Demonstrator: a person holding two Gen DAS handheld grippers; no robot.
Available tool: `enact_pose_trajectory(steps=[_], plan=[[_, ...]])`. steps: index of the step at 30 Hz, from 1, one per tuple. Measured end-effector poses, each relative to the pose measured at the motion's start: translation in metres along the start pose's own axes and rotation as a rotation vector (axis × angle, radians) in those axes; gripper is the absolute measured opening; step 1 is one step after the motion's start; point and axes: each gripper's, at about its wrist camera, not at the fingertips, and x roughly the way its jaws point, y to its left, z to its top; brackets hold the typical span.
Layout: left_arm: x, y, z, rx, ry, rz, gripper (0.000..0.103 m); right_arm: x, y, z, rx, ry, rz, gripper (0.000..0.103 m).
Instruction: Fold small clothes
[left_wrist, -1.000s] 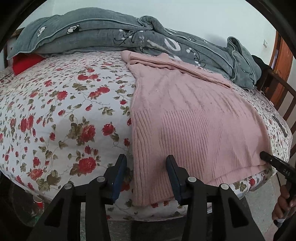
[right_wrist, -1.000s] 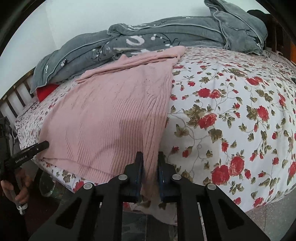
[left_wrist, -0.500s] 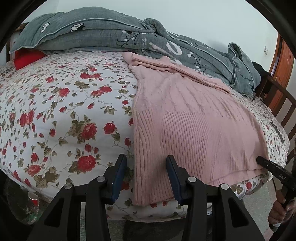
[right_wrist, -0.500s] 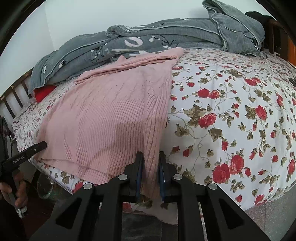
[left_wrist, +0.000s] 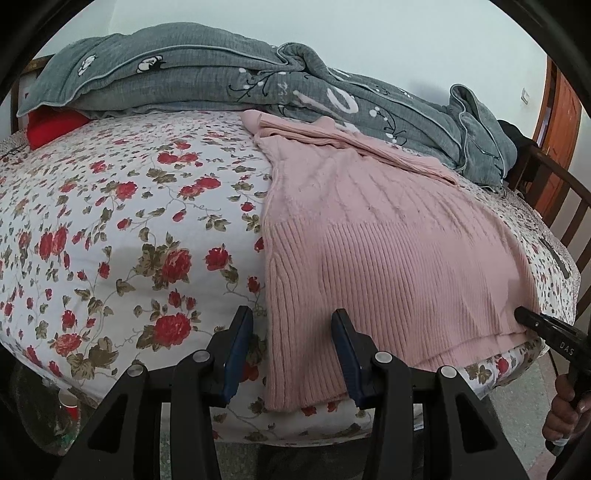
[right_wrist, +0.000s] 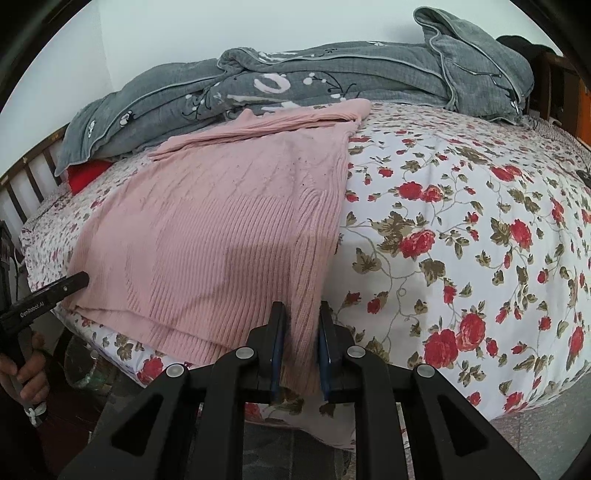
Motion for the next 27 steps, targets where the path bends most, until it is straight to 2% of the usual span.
enact_pose_trajectory(steps=[27], plan=[[-0.0015,-0.0019,-0.0017,0.008,-0.014,0.002,0.042,-0.0008,0.0019,-0.0034,-0.008,-0.02,0.0,0.017]])
